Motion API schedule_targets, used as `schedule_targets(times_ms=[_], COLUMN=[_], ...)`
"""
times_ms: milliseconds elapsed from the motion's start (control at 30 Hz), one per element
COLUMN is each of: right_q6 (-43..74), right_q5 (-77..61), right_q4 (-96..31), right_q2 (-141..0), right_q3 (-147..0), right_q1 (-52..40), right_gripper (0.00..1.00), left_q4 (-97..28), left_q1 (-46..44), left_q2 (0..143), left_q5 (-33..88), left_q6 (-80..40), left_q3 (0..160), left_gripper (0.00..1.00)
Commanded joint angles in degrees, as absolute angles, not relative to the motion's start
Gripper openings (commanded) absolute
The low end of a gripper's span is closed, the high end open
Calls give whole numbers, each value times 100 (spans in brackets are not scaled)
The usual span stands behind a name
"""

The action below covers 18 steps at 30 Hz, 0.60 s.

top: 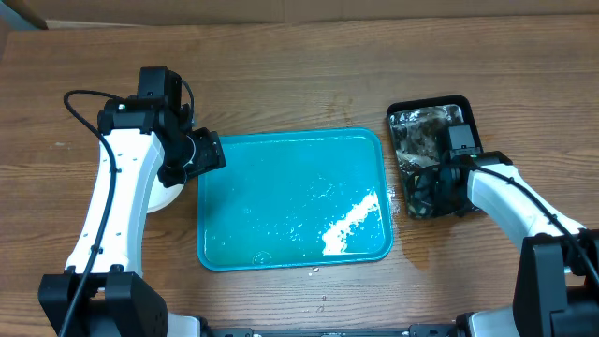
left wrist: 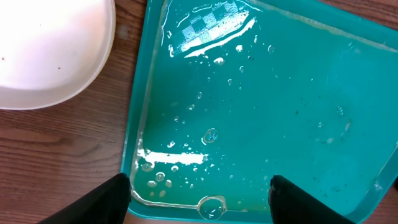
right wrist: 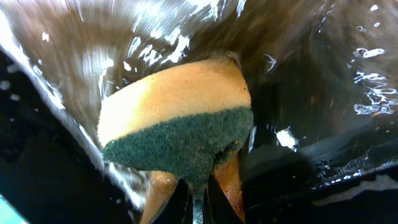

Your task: Clean dirty plates on tray and stack at the side

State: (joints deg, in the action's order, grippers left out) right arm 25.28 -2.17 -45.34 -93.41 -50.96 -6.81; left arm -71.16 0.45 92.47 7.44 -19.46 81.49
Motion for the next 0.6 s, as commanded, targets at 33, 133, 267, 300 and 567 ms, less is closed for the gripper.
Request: schedule_targets(times_ms=[33, 133, 267, 300, 567], right_q6=[2506, 2506, 2512, 2510, 2504], right_q5=[-416, -353, -357, -355, -722], right_q4=[-5017, -5376, -5675, -5669, -5100], right_q2=[-9358, -9358, -9358, -9358, -9356], right_q3=[-5105, -5105, -5105, -5105, -5181], right_q1=[-803, -803, -803, -803, -803], right_gripper=[4, 4, 4, 4, 4], left_q4=[-7113, -7111, -7116, -7116, -7133], left_q1=[34, 34, 34, 34, 34], left_q2=[9129, 9129, 9129, 9129, 9129], left_q5=[698, 685, 683, 685, 685], left_q6=[-1883, -1883, -1879, -1879, -1879], left_q3=[8265, 8265, 8265, 8265, 8265], left_gripper=[72, 73, 73, 73, 77])
